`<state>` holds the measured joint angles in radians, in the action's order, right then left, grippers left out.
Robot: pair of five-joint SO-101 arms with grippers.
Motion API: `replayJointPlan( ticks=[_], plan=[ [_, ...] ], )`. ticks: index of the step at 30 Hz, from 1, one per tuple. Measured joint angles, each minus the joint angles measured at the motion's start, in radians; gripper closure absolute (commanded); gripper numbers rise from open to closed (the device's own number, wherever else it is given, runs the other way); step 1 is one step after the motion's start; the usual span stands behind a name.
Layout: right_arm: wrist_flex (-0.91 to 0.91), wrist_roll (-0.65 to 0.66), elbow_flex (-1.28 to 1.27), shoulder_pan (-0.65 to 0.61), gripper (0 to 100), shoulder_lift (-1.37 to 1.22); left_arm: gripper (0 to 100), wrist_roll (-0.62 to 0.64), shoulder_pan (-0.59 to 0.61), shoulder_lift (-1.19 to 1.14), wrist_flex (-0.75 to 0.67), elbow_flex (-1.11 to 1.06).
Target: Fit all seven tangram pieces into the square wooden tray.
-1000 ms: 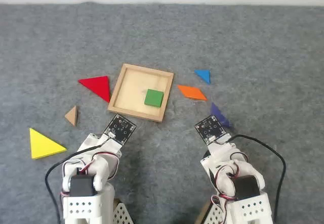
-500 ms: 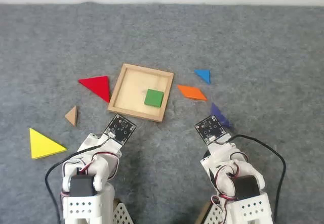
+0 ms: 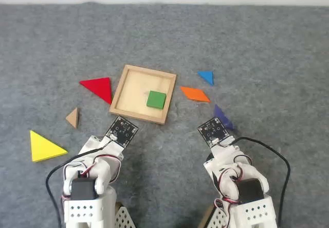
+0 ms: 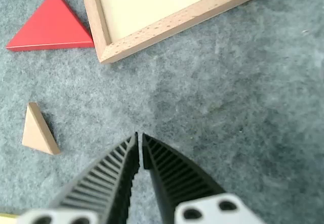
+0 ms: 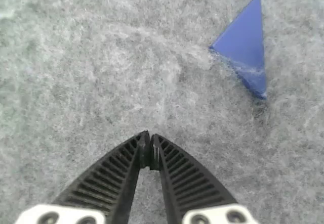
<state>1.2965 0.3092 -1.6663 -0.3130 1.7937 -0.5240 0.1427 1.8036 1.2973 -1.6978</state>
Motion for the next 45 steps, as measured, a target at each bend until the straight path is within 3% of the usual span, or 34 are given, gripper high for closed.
replayJointPlan(
  ticks=[11,19,27,33,41,45],
  plan=[
    [-0.003,0.000,0.000,0.000,99.0,0.000,98,0.000,0.000,0.000,0.000,0.000],
    [-0.166,0.000,0.003,0.018,99.0,0.000,98,0.000,0.000,0.000,0.000,0.000],
    [-0.160,-0.118,0.259,-0.012,98.9,-0.003,98,0.000,0.000,0.000,0.000,0.000],
    [-0.137,-0.284,0.496,-0.199,98.8,-0.315,98,0.000,0.000,0.000,0.000,0.000],
    [-0.140,-0.310,0.865,-0.215,98.7,-0.950,98,0.000,0.000,0.000,0.000,0.000],
    [-0.253,-0.397,0.937,-0.192,92.8,-1.241,98,0.000,0.000,0.000,0.000,0.000]
  ],
)
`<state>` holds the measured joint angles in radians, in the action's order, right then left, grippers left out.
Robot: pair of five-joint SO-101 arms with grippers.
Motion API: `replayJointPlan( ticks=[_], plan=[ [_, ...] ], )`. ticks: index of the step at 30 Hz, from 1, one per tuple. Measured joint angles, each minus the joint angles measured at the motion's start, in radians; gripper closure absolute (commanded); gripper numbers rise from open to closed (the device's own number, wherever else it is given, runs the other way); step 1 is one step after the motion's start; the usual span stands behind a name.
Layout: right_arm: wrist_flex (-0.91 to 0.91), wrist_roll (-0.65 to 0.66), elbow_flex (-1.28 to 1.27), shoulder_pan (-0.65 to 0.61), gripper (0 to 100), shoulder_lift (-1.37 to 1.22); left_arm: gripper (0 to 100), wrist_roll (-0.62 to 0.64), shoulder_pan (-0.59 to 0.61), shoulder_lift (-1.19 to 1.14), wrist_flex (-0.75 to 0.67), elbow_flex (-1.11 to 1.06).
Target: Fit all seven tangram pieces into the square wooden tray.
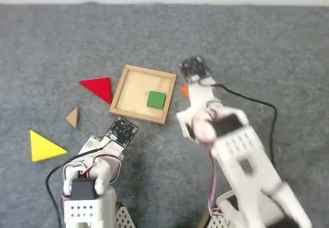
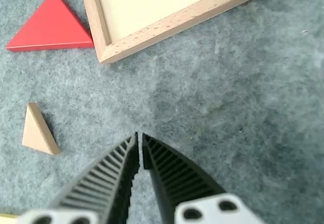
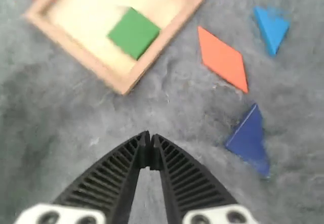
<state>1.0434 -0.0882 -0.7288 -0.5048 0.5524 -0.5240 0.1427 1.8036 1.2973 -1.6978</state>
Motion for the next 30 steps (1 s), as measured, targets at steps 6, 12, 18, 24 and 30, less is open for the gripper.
replayJointPlan(
  ticks=[6,12,18,24,30],
  plan=[
    [-0.255,-0.114,0.064,0.017,89.0,-0.356,98,0.000,0.000,0.000,0.000,0.000],
    [-0.281,-0.133,0.222,0.018,89.0,-0.598,98,0.000,-0.002,0.000,0.000,0.000],
    [-0.212,-0.158,0.261,0.025,89.1,-0.628,98,0.000,0.008,0.000,0.000,0.002],
    [-0.064,-0.158,0.212,0.018,89.1,-0.394,98,0.002,0.100,0.000,-0.071,0.112],
    [-0.095,-0.158,-0.026,0.023,89.1,-0.124,91,0.206,0.143,-0.003,-0.149,0.333]
  ],
)
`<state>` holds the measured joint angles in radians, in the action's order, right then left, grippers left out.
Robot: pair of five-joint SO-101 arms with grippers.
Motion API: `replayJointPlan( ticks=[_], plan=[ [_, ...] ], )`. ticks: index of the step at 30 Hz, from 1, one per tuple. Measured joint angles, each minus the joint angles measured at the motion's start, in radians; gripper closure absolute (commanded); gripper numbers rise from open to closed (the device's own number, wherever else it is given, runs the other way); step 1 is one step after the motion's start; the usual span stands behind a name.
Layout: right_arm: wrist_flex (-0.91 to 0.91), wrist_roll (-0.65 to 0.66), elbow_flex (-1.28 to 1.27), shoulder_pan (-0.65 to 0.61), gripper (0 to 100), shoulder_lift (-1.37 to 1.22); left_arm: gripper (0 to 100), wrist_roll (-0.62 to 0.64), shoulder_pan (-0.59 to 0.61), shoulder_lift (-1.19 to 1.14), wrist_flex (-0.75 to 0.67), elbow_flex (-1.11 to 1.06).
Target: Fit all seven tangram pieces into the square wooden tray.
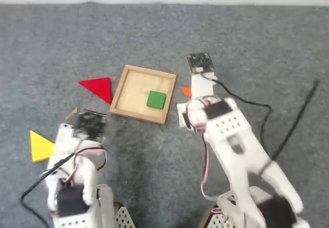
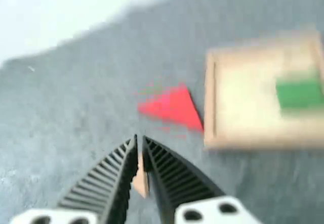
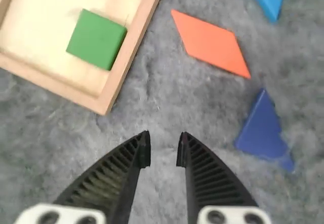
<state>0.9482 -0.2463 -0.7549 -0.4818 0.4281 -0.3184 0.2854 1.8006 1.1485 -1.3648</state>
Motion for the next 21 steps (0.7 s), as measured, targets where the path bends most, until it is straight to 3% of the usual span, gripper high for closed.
replayJointPlan(
  ticks=[6,14,21],
  plan=[
    [-0.051,0.011,-0.135,0.043,89.1,0.078,83,0.141,-0.005,-0.284,-0.055,0.230],
    [-0.110,0.011,-0.216,0.081,89.1,0.095,76,0.158,-0.146,-1.068,-0.060,0.591],
    [-0.112,0.011,-0.216,0.083,89.1,0.095,76,0.158,-0.157,-1.685,-0.094,0.964]
  ],
)
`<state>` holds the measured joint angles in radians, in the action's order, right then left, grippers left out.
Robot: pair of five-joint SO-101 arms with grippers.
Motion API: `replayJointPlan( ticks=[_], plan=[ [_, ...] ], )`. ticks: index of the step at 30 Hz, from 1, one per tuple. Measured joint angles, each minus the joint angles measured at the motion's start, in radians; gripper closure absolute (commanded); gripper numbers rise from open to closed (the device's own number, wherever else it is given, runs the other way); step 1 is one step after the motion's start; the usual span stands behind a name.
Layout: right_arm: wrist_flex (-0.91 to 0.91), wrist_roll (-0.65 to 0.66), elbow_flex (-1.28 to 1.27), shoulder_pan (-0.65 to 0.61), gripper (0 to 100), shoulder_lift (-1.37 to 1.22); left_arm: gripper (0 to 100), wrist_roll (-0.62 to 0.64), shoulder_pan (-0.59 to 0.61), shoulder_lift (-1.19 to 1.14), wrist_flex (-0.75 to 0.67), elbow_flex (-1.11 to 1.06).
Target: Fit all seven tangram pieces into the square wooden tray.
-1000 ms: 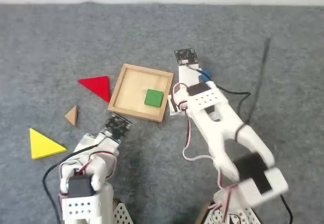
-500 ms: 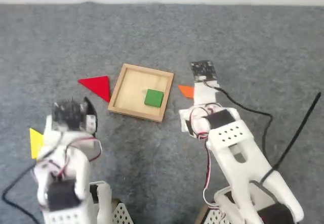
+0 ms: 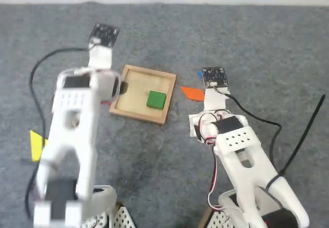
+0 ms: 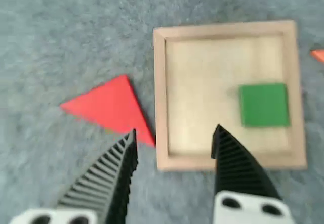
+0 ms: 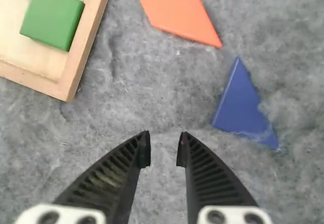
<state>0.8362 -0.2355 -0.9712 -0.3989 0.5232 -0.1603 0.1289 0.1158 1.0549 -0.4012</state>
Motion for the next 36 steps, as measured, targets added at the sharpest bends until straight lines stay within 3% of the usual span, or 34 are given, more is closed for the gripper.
replayJointPlan(
  ticks=[8,15,22,30,36],
  plan=[
    [0.000,0.000,0.000,-0.002,89.1,0.000,78,-0.003,-0.008,-0.531,0.000,0.391],
    [0.000,0.000,0.000,-0.002,89.1,0.000,91,-0.003,-0.008,-0.681,0.141,0.571],
    [-0.002,0.000,0.000,-0.002,89.1,0.000,99,0.002,-0.035,-0.747,0.316,0.595],
    [-0.002,0.000,0.000,0.000,89.1,0.000,99,0.011,-0.064,-0.761,0.436,0.605],
    [-0.002,0.000,0.000,0.000,89.1,0.000,99,0.048,-0.071,-0.617,0.413,0.368]
  ],
)
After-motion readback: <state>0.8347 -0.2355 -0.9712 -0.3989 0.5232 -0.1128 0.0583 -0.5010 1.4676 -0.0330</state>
